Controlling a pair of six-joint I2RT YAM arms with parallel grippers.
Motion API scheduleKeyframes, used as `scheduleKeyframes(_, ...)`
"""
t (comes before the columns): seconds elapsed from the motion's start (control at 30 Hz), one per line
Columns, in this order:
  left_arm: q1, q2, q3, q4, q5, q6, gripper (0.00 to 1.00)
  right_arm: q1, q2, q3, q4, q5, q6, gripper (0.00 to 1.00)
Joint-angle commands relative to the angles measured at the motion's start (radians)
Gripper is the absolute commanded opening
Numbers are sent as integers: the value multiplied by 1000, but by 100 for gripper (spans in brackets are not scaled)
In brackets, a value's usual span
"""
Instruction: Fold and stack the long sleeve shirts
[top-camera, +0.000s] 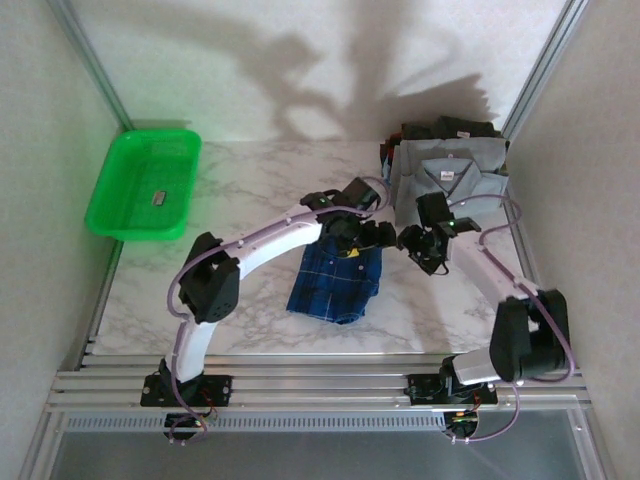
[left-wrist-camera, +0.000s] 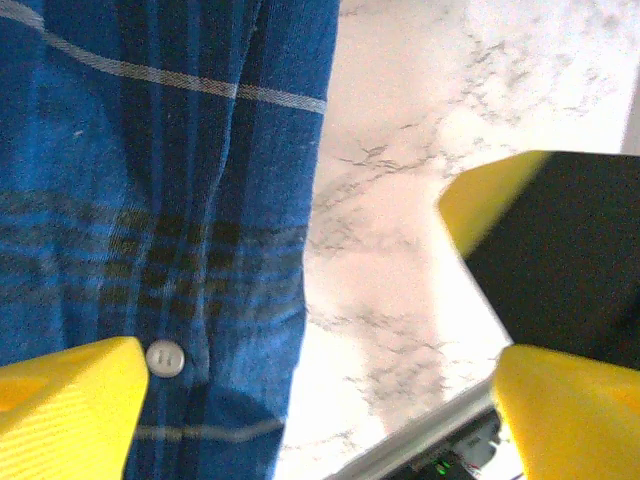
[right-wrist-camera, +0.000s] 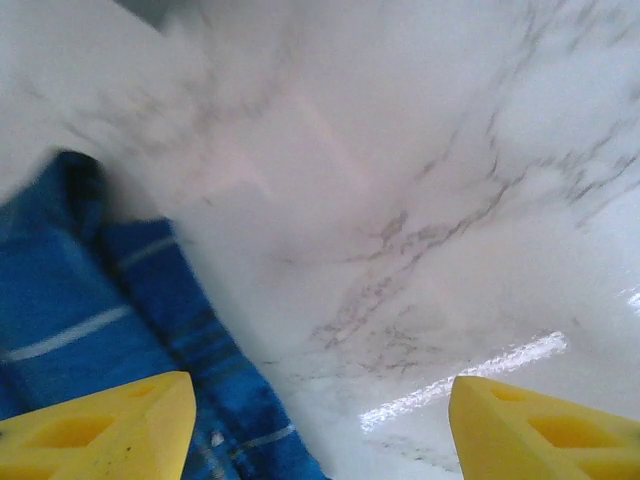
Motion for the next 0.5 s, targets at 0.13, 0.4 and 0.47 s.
scheduleKeyframes(0.13,224,-282,-238,105,-108,60,100,248,-126,-16,-17,-203,-23,68)
scheduleKeyframes(0.4,300,-298,-563,353,39,124,99,360,240,198,-142,-3,-70,57)
scheduleKeyframes(0.47,296,-291,-593,400,46,100,99,347,298,237,-181,61,-128,62)
